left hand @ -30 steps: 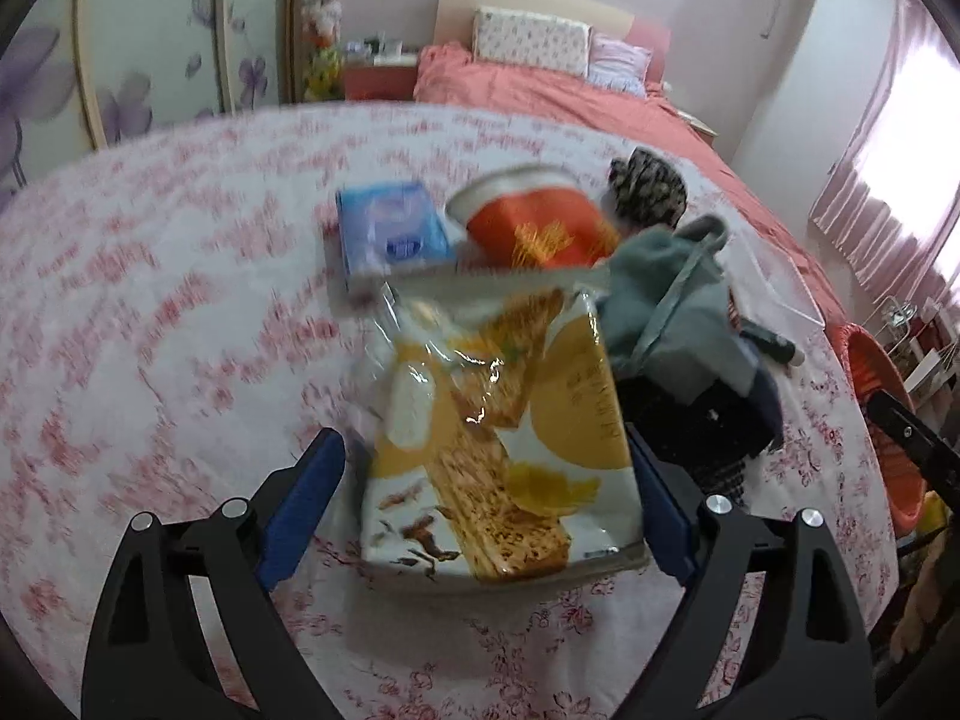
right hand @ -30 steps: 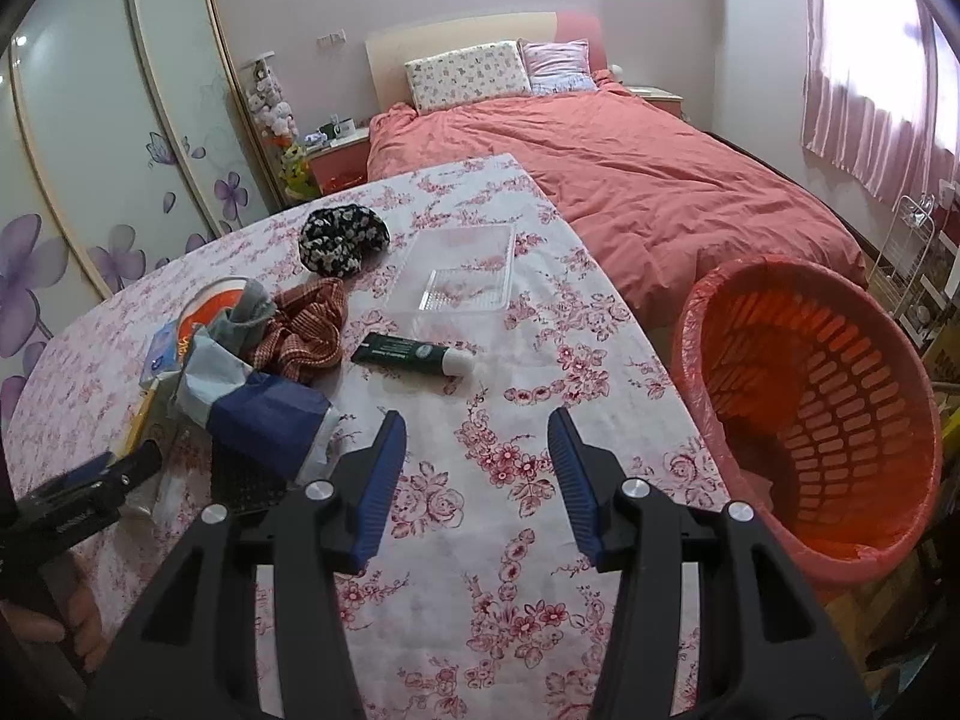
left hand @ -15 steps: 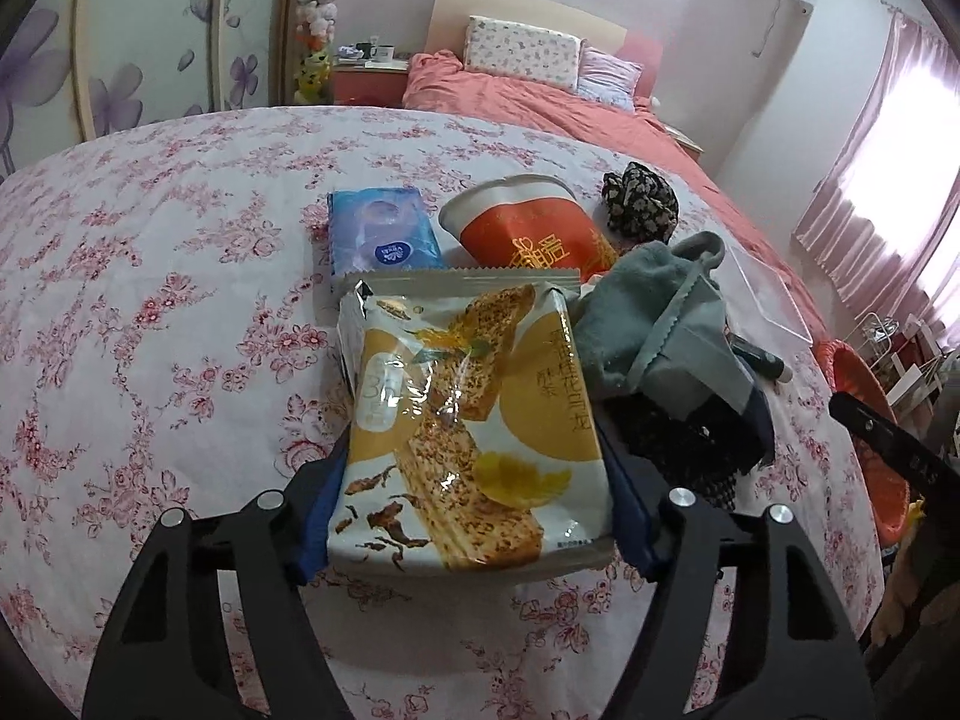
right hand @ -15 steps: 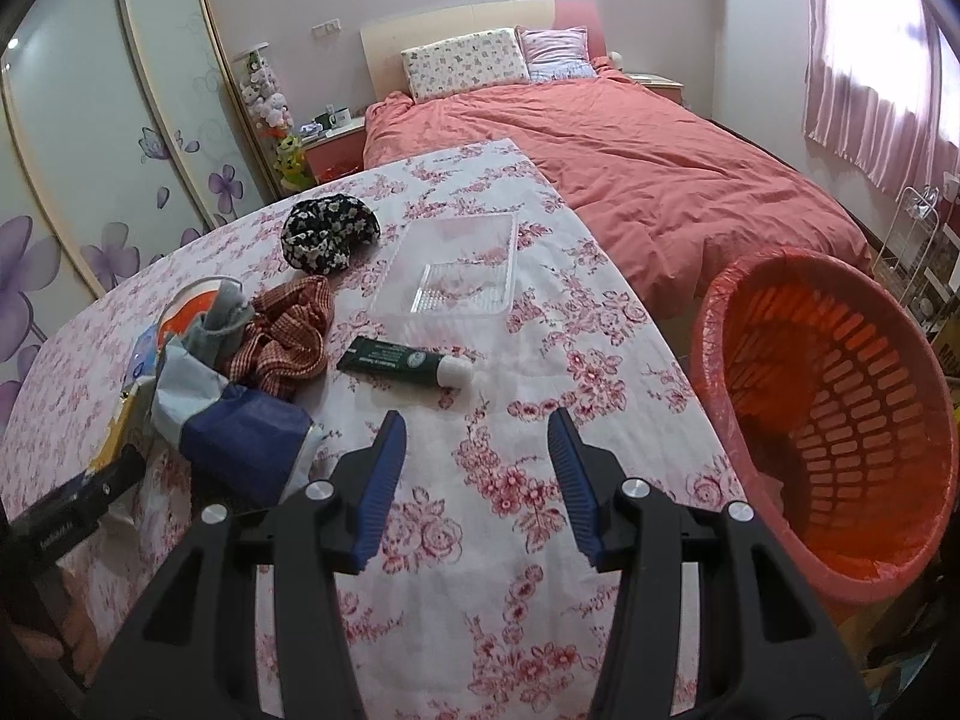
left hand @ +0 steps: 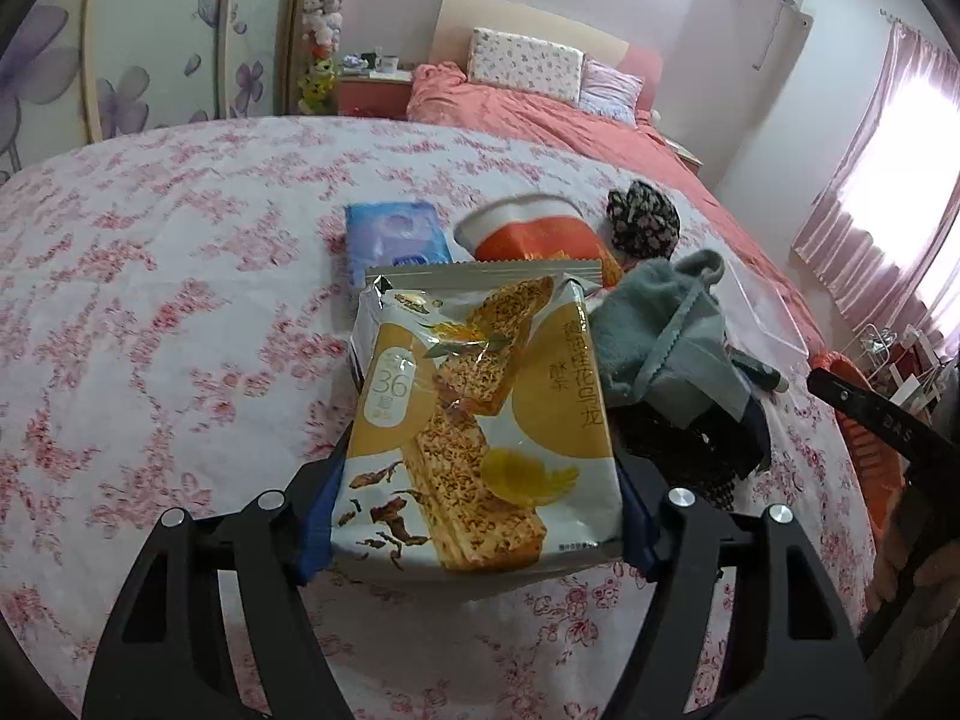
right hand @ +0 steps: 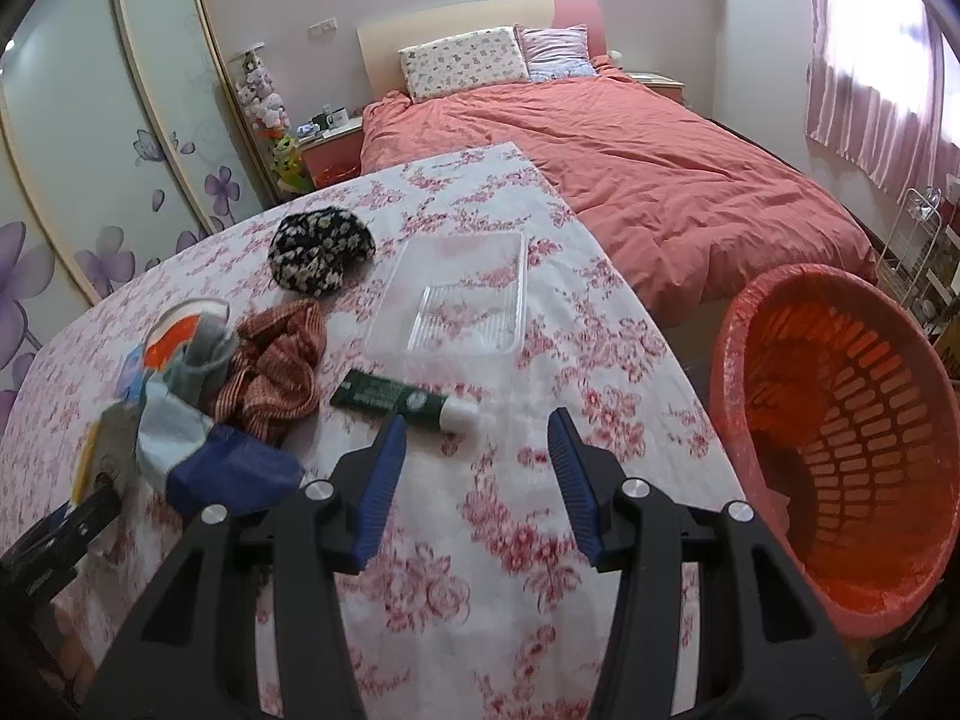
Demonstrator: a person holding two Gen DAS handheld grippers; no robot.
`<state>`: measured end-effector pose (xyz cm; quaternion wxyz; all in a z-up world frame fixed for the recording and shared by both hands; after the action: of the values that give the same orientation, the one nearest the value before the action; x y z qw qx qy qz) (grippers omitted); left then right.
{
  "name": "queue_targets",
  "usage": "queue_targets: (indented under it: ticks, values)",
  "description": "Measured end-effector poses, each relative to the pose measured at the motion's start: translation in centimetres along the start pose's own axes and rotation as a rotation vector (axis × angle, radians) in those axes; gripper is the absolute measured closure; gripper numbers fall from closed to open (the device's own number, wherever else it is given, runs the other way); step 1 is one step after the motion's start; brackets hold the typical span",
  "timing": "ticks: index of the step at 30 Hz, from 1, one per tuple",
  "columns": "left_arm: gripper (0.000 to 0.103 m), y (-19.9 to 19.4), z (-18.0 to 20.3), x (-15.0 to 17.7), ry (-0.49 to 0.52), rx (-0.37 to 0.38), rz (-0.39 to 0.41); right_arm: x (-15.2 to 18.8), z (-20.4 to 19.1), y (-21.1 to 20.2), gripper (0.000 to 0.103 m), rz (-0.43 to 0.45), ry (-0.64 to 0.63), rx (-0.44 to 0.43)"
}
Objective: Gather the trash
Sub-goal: 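Grasp the yellow snack bag with the left tool, then grasp the clear plastic tray with the right tool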
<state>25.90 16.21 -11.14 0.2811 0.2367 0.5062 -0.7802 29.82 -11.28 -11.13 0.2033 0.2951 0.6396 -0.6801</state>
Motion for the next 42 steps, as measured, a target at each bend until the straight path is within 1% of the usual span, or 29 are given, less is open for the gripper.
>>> queue_targets:
  ticks: [7,8,9,11,13,14,21,22,24,25,27,33,42]
  values:
    - [0.031,-1.8,0.4,-1.5,0.03,-0.017,0.048,-2.4,-0.3,1.7,0.054,-0.007,0.047,0.007]
    - [0.032,-1.9,0.4,-1.8,0.03,-0.015,0.053,-2.7,-0.6,1.8,0.052,-0.008,0.053,0.001]
    - [0.032,-1.9,0.5,-2.0,0.029,-0.014,0.055,-2.9,-0.8,1.8,0.049,-0.006,0.056,-0.004]
    - [0.031,-1.9,0.6,-2.5,0.027,-0.009,0.061,-3.6,-1.4,1.9,0.026,0.005,0.074,-0.006]
    - [0.031,-1.9,0.7,-2.9,0.028,-0.006,0.064,-4.2,-1.9,2.2,0.017,0.014,0.087,0.006]
    - [0.031,-1.8,0.8,-3.2,0.031,-0.006,0.066,-4.4,-2.3,2.6,0.014,0.006,0.087,0.016]
    - [0.031,-1.8,1.1,-4.1,0.043,-0.007,0.078,-4.3,-3.2,5.9,0.014,-0.066,0.051,0.112]
    - [0.031,-1.8,1.1,-4.2,0.043,-0.006,0.079,-4.1,-3.2,6.3,0.016,-0.075,0.039,0.127]
    - [0.031,-1.7,1.2,-4.4,0.045,-0.006,0.081,-3.9,-3.2,6.8,0.028,-0.084,0.02,0.137]
    - [0.031,-1.6,1.2,-4.5,0.046,-0.006,0.081,-3.7,-3.1,7.1,0.029,-0.092,0.008,0.143]
    - [0.031,-1.5,1.5,-4.6,0.051,-0.005,0.081,-3.7,-2.8,6.9,0.029,-0.074,0.006,0.141]
    - [0.031,-1.4,2.9,-5.1,0.069,0.011,0.088,-4.7,-1.3,3.7,0.03,0.015,0.021,0.11]
    - [0.031,-1.3,7.6,-5.6,0.131,0.07,0.103,-4.8,1.9,-1.9,0.03,0.097,0.064,0.057]
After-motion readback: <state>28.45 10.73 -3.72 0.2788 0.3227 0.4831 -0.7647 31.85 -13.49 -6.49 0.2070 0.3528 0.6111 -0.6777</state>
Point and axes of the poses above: each gripper's, at about its wrist camera, not at the fingertips, and y roughly the way its jaws point, z to its right, x to its underside, the point moved 10 cm from there along y, roughly the way its jaws point, and after that the axes turned 13 degrees about x, right-handed, at the moved point
